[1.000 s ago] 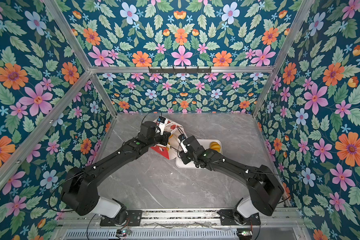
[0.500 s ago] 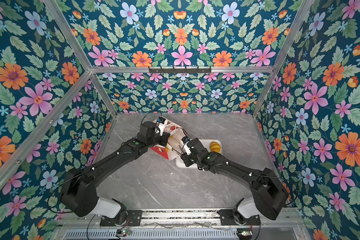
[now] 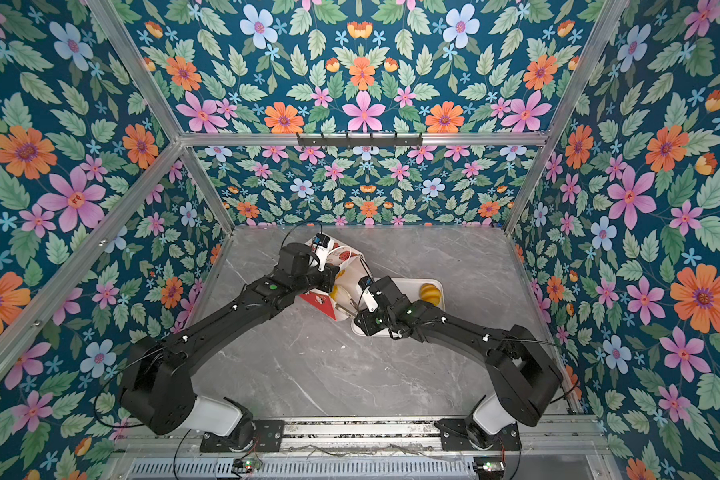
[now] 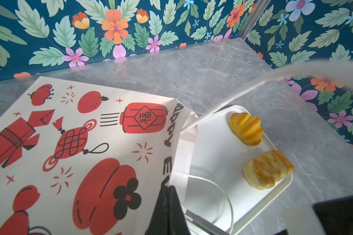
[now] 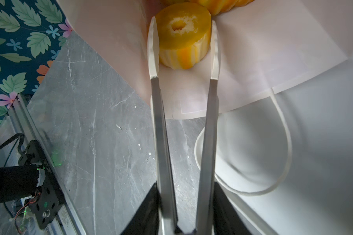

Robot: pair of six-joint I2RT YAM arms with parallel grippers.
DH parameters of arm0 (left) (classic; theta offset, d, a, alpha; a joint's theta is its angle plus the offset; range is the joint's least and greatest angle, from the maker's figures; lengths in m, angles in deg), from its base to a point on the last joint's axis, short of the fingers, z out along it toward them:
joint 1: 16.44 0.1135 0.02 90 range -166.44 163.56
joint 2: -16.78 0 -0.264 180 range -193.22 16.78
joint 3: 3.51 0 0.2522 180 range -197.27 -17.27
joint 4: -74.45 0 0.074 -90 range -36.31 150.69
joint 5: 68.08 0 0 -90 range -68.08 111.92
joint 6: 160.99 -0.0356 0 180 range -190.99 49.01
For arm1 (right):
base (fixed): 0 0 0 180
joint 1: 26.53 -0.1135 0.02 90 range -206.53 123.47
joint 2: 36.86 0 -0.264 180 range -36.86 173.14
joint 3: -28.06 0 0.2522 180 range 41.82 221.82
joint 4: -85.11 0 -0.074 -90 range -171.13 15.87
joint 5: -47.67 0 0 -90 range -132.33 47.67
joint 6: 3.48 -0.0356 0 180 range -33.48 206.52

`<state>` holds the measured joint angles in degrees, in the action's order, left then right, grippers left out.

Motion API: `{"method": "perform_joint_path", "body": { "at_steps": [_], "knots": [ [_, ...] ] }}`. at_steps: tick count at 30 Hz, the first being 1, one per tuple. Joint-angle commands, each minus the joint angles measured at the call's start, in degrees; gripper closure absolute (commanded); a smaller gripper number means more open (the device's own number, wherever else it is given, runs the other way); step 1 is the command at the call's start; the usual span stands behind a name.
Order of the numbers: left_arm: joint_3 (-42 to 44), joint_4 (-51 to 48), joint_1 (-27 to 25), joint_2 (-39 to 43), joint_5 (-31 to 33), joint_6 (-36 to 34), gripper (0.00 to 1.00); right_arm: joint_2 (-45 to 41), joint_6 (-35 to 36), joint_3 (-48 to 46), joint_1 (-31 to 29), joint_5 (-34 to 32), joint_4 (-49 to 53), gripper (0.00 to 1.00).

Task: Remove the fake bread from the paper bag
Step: 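Move the open tongs back into the bag opening toward more bread, then close the tongs on a yellow ring-shaped bun inside the bag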

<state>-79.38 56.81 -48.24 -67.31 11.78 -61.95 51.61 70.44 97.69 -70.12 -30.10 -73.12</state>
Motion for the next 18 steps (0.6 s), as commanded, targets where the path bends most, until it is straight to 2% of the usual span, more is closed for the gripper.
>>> {"method": "perform_joint_path", "body": {
  "at_steps": [1,6,18],
  "knots": [
    [0.06,1.31,-0.03,0.35,-0.14,0.52,1.00,1.78,-0.80,1.62,0.03,2.05,0.13,0.61],
    [0.15,1.68,-0.03,0.25,-0.59,0.72,1.00,4.79,-2.03,3.62,0.87,5.24,0.19,0.63],
    [-0.03,1.86,-0.03,0.16,-0.15,0.39,1.00,4.77,-2.21,3.58,0.99,4.75,2.02,0.80]
  ]
}}
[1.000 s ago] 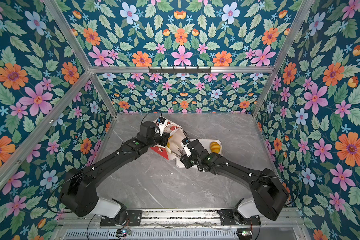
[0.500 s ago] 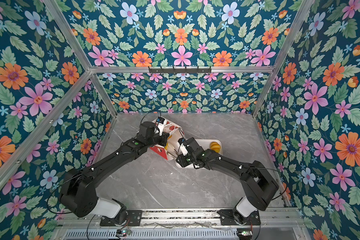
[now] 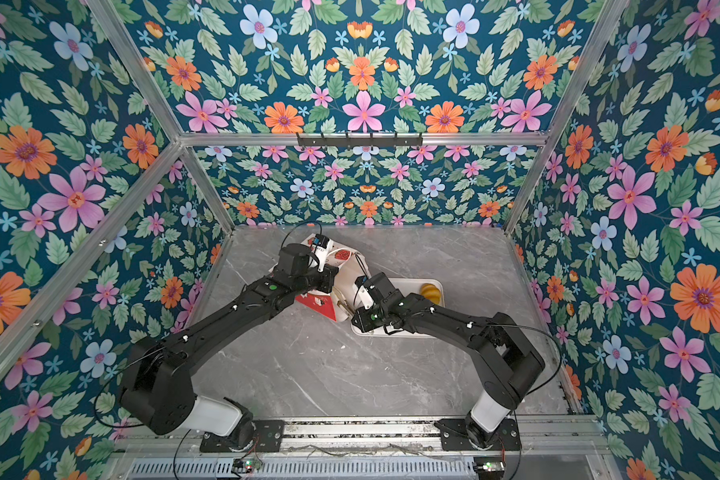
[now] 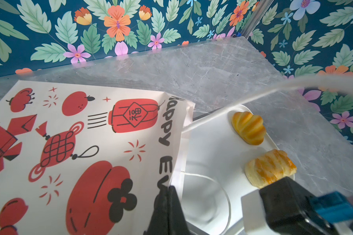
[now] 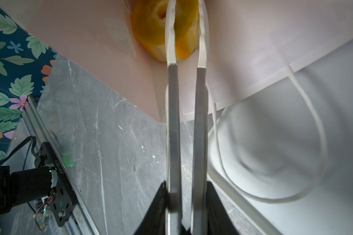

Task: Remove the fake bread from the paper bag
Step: 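Close the tongs on a yellow ring-shaped bun inside the bag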

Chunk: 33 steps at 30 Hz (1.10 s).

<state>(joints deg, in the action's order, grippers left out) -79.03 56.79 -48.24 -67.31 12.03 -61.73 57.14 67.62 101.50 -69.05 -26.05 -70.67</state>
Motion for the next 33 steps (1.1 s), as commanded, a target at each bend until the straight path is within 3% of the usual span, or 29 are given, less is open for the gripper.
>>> {"method": "perform_joint_path", "body": {
  "at_steps": [1,14,27,33],
  "knots": [
    [-0.38,1.88,-0.03,0.16,-0.31,0.10,1.00,-1.16,0.61,-0.56,-0.04,0.31,-0.25,0.81],
    [0.58,1.55,-0.03,0.86,0.53,-0.64,1.00,-10.09,0.44,-5.43,1.15,-5.02,4.84,0.87],
    [1.09,1.78,-0.03,0.68,0.97,-0.38,1.00,-22.19,-0.18,-10.35,2.79,-6.78,10.48,0.87],
    [1.11,2.23,-0.03,0.58,0.66,-0.03,1.00,-23.23,0.11,-10.84,3.99,-6.34,11.88,0.88]
  ]
}}
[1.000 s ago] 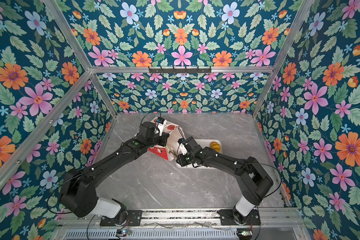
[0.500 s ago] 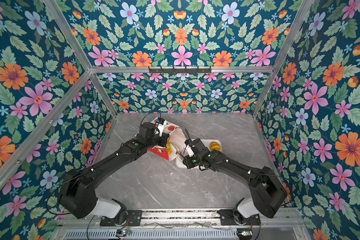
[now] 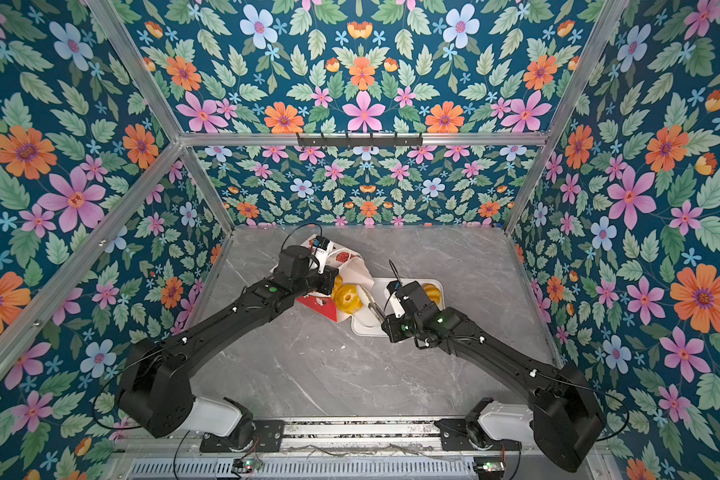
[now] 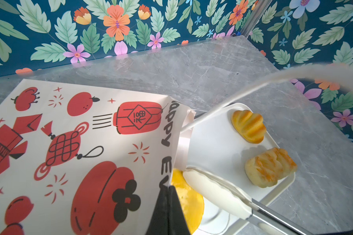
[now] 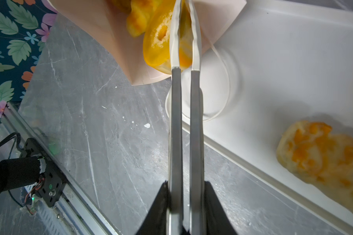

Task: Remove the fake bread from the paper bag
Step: 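Close the tongs on a yellow ring-shaped bun inside the bag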

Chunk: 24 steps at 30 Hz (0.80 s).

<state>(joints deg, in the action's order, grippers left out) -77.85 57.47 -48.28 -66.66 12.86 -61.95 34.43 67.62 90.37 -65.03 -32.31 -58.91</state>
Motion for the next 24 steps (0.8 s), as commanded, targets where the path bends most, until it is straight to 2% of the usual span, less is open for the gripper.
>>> {"method": "perform_joint_path", "body": {
  "at_steps": [1,7,13,19,24],
  "knots": [
    [-0.07,1.55,0.02,-0.05,-0.14,0.31,1.00,-1.00,0.16,0.31,-0.06,-0.17,0.32,0.88],
    [0.27,1.71,0.02,0.20,-0.07,0.44,1.00,-2.91,0.66,0.25,0.15,-0.91,1.37,0.87],
    [0.37,2.43,0.02,-0.11,-0.59,0.59,1.00,1.40,-0.10,0.55,0.13,2.63,-2.08,0.85],
    [0.63,2.70,0.02,-0.06,-0.81,0.73,1.00,2.88,-1.30,1.44,0.15,2.37,-2.34,0.68],
    [1.14,3.22,0.01,-0.15,-1.04,0.81,1.00,1.88,-2.56,0.81,0.35,2.93,-1.99,0.64]
  ]
}}
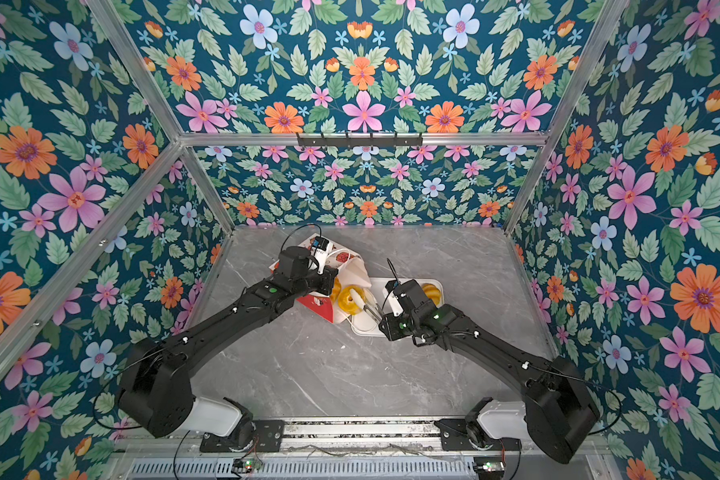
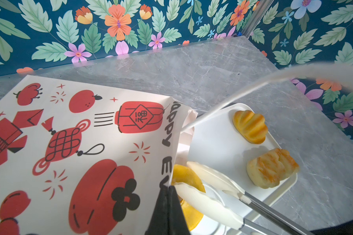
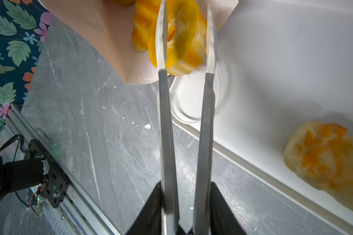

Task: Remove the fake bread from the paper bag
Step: 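Close the tongs on a yellow ring-shaped bun inside the bag, then pull the ring bun out of the bag and carry it over the tray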

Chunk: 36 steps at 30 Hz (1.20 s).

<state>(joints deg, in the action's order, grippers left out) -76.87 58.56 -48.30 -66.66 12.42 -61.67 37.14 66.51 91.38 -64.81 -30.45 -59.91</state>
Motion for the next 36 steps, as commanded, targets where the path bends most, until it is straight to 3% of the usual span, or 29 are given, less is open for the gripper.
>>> {"method": "perform_joint_path", "body": {
  "at_steps": [1,19,30,36],
  "knots": [
    [0.18,2.21,0.04,-0.15,-0.69,0.60,1.00,-1.39,-1.96,-0.55,0.29,1.28,-1.13,0.64],
    [0.27,2.58,0.04,-0.33,-0.87,0.44,1.00,0.65,-5.38,-2.27,4.05,9.42,-4.10,0.60],
    [0.69,2.96,0.04,-0.06,-0.86,0.43,1.00,1.29,-7.53,-3.21,7.09,16.47,-7.67,0.70],
    [1.14,3.12,0.04,0.03,-0.70,0.60,1.00,-2.45,-7.14,-3.71,8.17,15.09,-5.96,0.76]
  ]
}}
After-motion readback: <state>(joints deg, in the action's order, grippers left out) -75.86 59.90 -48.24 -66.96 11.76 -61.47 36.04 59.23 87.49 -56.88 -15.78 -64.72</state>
